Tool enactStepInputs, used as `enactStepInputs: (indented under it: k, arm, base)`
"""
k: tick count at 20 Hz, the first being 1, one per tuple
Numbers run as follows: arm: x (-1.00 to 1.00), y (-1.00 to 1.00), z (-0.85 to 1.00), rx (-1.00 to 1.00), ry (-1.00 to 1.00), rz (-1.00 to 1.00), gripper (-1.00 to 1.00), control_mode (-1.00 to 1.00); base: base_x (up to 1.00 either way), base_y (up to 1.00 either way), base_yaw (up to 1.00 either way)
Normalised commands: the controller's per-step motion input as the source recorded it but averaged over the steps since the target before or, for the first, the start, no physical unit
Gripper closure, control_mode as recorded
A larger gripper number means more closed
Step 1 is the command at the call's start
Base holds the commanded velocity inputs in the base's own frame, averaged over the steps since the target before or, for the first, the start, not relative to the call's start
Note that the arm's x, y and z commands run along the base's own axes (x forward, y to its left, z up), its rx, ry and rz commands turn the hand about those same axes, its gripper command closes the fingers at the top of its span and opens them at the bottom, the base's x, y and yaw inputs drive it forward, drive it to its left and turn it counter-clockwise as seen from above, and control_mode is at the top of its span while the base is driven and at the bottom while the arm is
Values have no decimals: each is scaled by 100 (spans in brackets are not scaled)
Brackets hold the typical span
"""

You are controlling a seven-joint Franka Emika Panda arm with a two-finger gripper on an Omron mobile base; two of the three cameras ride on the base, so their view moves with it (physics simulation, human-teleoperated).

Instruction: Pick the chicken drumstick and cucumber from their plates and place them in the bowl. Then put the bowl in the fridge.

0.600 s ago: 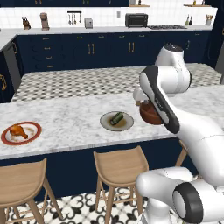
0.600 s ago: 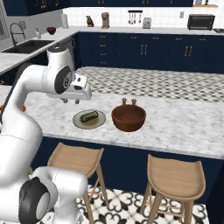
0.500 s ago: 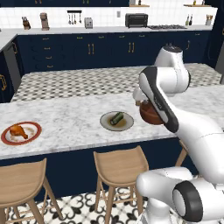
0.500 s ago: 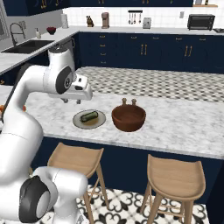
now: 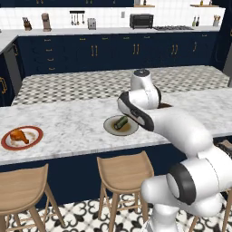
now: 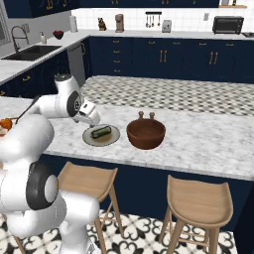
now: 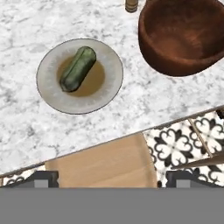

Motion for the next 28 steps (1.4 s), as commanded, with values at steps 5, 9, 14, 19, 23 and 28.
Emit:
enactStepInputs:
  k: [5, 9, 14, 19, 23, 28]
  arm:
    - [100, 12, -93, 3, 7, -39, -100, -100]
    - [100, -4, -64, 16, 13, -28, -100, -100]
    - [62, -3, -18, 21, 7, -8, -100, -100]
    - [32, 4, -20, 2, 0, 0, -100, -100]
    - [50, 11, -62, 0, 0, 0, -100, -100]
    - [47, 6, -56, 0, 0, 0, -100, -100]
  base:
    - [0, 0, 0]
    - [0, 0, 0]
    - [0, 0, 0]
    - [0, 0, 0]
    - [0, 0, 0]
    - [0, 0, 0]
